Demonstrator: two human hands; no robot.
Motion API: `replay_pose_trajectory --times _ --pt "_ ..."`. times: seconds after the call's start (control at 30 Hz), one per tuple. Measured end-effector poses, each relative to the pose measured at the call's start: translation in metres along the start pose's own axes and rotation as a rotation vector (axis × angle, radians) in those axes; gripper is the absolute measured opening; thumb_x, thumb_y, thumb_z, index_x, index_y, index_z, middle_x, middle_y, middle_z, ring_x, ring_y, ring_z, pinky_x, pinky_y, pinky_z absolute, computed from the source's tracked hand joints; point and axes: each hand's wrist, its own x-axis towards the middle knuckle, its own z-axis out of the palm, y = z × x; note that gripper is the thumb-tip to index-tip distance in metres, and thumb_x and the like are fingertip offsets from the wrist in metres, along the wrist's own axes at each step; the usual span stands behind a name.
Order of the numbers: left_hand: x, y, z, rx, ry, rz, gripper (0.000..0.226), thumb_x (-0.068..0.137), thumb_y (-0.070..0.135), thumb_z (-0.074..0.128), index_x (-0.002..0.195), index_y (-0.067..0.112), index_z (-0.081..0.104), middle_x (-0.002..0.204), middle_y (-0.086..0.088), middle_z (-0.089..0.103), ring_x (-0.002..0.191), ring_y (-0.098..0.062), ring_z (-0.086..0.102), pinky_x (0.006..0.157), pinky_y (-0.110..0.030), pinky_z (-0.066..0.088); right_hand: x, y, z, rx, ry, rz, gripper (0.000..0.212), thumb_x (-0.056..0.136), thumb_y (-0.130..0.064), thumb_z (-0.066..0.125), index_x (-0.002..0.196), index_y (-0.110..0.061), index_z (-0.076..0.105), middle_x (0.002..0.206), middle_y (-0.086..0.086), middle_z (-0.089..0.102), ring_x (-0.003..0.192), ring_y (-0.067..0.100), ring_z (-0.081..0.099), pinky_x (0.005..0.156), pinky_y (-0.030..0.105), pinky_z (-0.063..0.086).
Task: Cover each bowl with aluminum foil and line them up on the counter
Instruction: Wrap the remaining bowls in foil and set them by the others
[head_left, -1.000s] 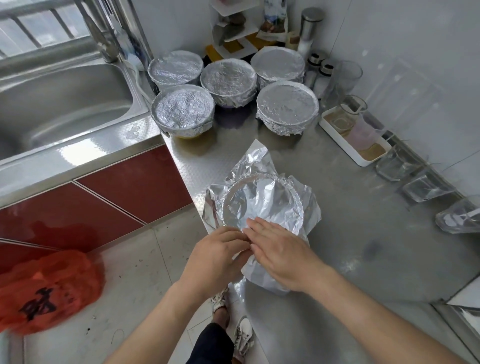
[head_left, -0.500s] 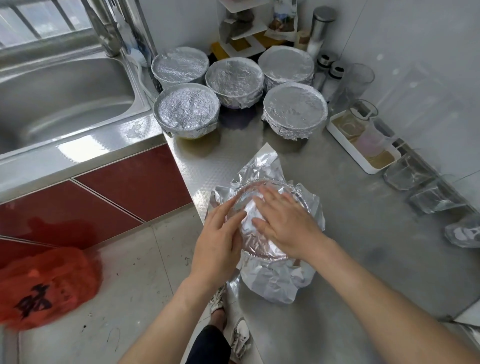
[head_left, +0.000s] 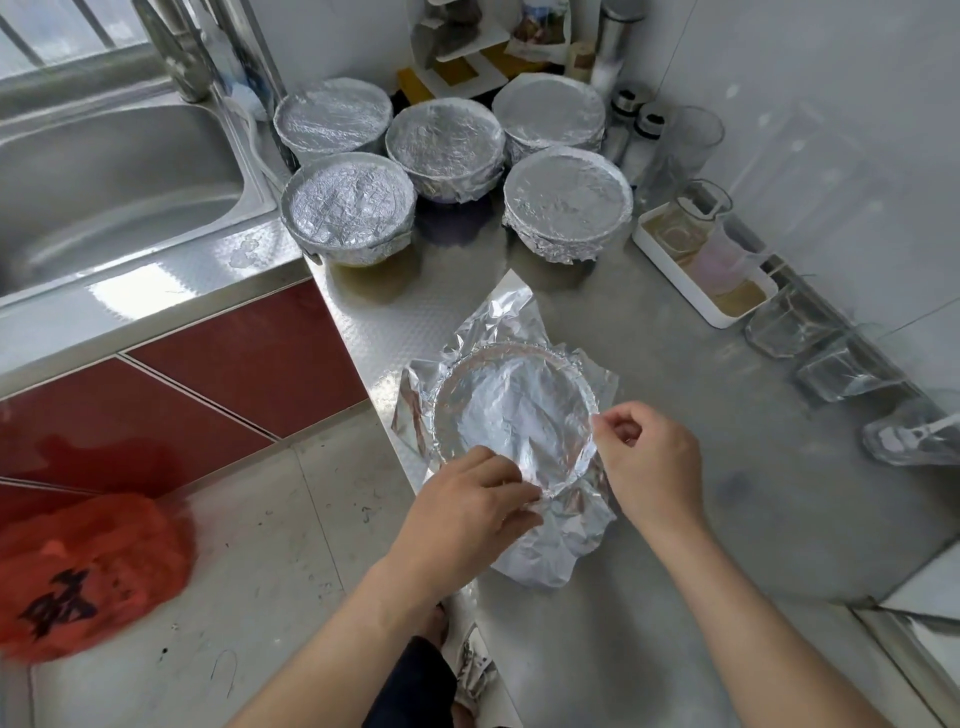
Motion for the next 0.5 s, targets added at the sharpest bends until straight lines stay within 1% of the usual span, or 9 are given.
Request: replay_pose_trajectory --times 0.07,0.13,0.2,0.27,0.33,0.37,0.4,0.47,0.5 --pt "0.002 0.003 0.008 0.089 0.02 0.043 0.013 0.087 0.027 0.064 0.087 0.019 0.074 0.082 0.006 0.061 0.074 -0.017 0.053 0.062 -0.029 0.047 -0.006 0.0 0.004 -0.047 -0.021 0.014 0.011 0.085 -0.027 0.068 0.079 -0.02 0.062 0.064 -0.011 0.057 0.066 0.019 0.055 0.062 0.028 0.037" --pt "0.004 0.009 0.016 0.177 0.034 0.068 0.003 0.082 0.016 0.068 0.08 0.016 0.071 0.078 0.003 0.059 0.068 -0.019 0.051 0.056 -0.034 0.046 -0.006 0.001 0.007 -0.077 -0.02 0.016 0.007 0.084 -0.024 0.067 0.086 -0.021 0.061 0.068 -0.01 0.057 0.068 0.017 0.052 0.063 0.026 0.033" --pt "0.009 0.019 0.023 0.226 0.059 0.033 0.009 0.075 0.01 0.071 0.073 0.016 0.066 0.071 0.001 0.054 0.062 -0.02 0.047 0.051 -0.034 0.043 -0.002 -0.001 0.009 -0.068 -0.039 0.028 0.011 0.083 -0.018 0.066 0.092 -0.021 0.062 0.075 -0.008 0.059 0.071 0.016 0.053 0.066 0.025 0.035" --pt "0.016 0.027 0.028 0.237 0.083 -0.033 0.016 0.068 0.007 0.075 0.07 0.016 0.062 0.067 0.001 0.051 0.058 -0.02 0.045 0.049 -0.032 0.04 0.005 -0.005 0.01 0.003 -0.073 0.027 0.014 0.082 -0.012 0.065 0.094 -0.019 0.063 0.08 -0.007 0.062 0.075 0.016 0.058 0.071 0.026 0.043" --pt "0.025 0.035 0.033 0.223 0.106 -0.099 0.017 0.066 0.009 0.077 0.074 0.017 0.064 0.067 0.001 0.052 0.059 -0.019 0.048 0.048 -0.03 0.04 0.009 -0.007 0.009 0.08 -0.1 -0.012 0.017 0.084 -0.008 0.062 0.098 -0.016 0.065 0.086 -0.004 0.066 0.078 0.017 0.061 0.079 0.032 0.05" --pt "0.03 0.037 0.035 0.203 0.124 -0.119 0.014 0.069 0.013 0.075 0.078 0.017 0.066 0.069 0.002 0.054 0.06 -0.019 0.05 0.048 -0.03 0.042 0.011 -0.005 0.008 0.073 -0.112 -0.059 0.021 0.086 -0.006 0.059 0.104 -0.014 0.066 0.093 -0.001 0.069 0.085 0.02 0.063 0.083 0.033 0.05" --pt "0.034 0.039 0.037 0.176 0.138 -0.126 0.01 0.074 0.018 0.07 0.084 0.017 0.067 0.071 0.002 0.055 0.063 -0.02 0.052 0.05 -0.03 0.044 0.012 -0.002 0.006 0.035 -0.132 -0.115 0.027 0.089 -0.004 0.054 0.112 -0.011 0.066 0.104 0.003 0.07 0.094 0.023 0.063 0.088 0.03 0.047" --pt "0.04 0.042 0.033 0.109 0.151 -0.133 0.018 0.082 0.028 0.059 0.094 0.017 0.068 0.081 0.002 0.06 0.073 -0.021 0.055 0.057 -0.032 0.049 0.011 0.007 0.002 -0.028 -0.175 -0.193 0.038 0.092 -0.001 0.048 0.127 -0.008 0.059 0.123 0.008 0.064 0.112 0.026 0.059 0.092 0.023 0.037" --pt "0.04 0.042 0.028 0.089 0.161 -0.146 0.022 0.084 0.03 0.058 0.097 0.017 0.069 0.088 0.001 0.064 0.079 -0.022 0.057 0.062 -0.033 0.051 0.008 0.012 0.001 -0.021 -0.201 -0.2 0.041 0.094 -0.001 0.046 0.132 -0.008 0.056 0.129 0.009 0.061 0.117 0.026 0.056 0.092 0.018 0.034"
